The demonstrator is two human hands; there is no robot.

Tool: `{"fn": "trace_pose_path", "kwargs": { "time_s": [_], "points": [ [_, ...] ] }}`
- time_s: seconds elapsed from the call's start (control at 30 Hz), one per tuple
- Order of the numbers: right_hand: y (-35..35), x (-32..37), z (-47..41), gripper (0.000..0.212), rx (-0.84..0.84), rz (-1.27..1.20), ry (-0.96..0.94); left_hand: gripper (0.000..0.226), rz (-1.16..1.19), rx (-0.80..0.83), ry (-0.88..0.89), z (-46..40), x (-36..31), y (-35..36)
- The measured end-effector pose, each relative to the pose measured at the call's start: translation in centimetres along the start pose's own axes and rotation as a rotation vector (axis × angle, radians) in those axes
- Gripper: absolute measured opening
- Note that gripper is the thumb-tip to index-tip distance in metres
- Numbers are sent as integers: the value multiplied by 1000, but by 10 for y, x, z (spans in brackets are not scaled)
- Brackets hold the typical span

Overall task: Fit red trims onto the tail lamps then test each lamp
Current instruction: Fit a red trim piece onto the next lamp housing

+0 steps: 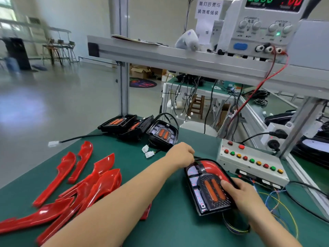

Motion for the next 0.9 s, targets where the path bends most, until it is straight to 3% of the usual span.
{"fn": "trace_pose_path", "kwargs": {
  "time_s": [0.07,0.17,0.4,0.63,0.73,0.9],
  "points": [
    [-2,2,1,25,-42,137,-30,16,-66,-27,22,5,-3,-12],
    [-1,14,9,40,-134,398,-112,29,-131,-101,41,13,-3,-34],
    [17,42,19,52,-204,796,-277,30,-258,-329,5,27,15,-103],
    [36,53,29,46,-219,871,-371,31,-490,-481,-404,45,109,-181],
    [42,54,29,46,-207,917,-373,32,-599,-458,-581,59,155,-192],
    [50,55,29,46,-200,942,-379,30,-575,-329,-701,65,206,-187]
  ]
}}
Point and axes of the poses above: each hand's wrist, its own z-axis away from the middle knuckle, its own y-axis out of the palm, x = y × z, the point moved 5 cm from there along -z, towards the middle knuckle, and after that the axes turned 2 degrees about -z, right-handed, at the moved point
